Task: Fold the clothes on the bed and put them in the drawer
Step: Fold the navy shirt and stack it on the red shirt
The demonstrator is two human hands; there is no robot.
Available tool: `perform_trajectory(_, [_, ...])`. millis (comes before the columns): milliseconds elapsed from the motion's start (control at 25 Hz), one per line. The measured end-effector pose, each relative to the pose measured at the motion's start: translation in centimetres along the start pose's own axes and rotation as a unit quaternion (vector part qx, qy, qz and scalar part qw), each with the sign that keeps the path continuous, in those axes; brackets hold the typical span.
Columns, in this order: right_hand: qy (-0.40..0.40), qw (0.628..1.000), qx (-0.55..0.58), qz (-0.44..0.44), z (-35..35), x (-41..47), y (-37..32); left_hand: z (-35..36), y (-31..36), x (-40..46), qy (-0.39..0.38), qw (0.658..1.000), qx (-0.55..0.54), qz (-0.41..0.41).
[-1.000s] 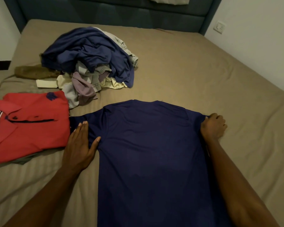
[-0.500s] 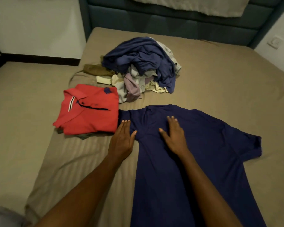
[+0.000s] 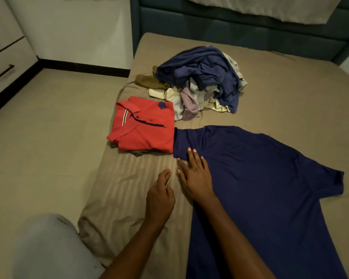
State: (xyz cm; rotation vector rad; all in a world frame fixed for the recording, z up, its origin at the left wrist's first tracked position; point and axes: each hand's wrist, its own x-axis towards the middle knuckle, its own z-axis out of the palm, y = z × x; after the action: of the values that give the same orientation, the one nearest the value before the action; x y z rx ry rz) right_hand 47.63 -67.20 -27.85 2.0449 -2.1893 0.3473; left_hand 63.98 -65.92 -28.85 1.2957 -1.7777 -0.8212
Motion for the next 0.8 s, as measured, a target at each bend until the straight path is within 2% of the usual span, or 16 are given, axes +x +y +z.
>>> perform_trajectory(240, [-0.082,0.996,-0.018,0.006,-0.8,3.2,-0.6,-0.6,0.5,-1.2,-0.002,1.0,-0.016,-0.015])
perform_trajectory(600, [-0.058,0.993,-0.069,0.07,-0.4,-0.3,-1.6,-0.9,0.4,-1.5,0.012,0.999,-0.021,-0.021])
perform_trajectory(800, [-0.154,0.983,-0.059,0.084,-0.1,6.3,-1.3,-0.6,0.0,-1.5,0.002,1.0,-0.021,-0.018])
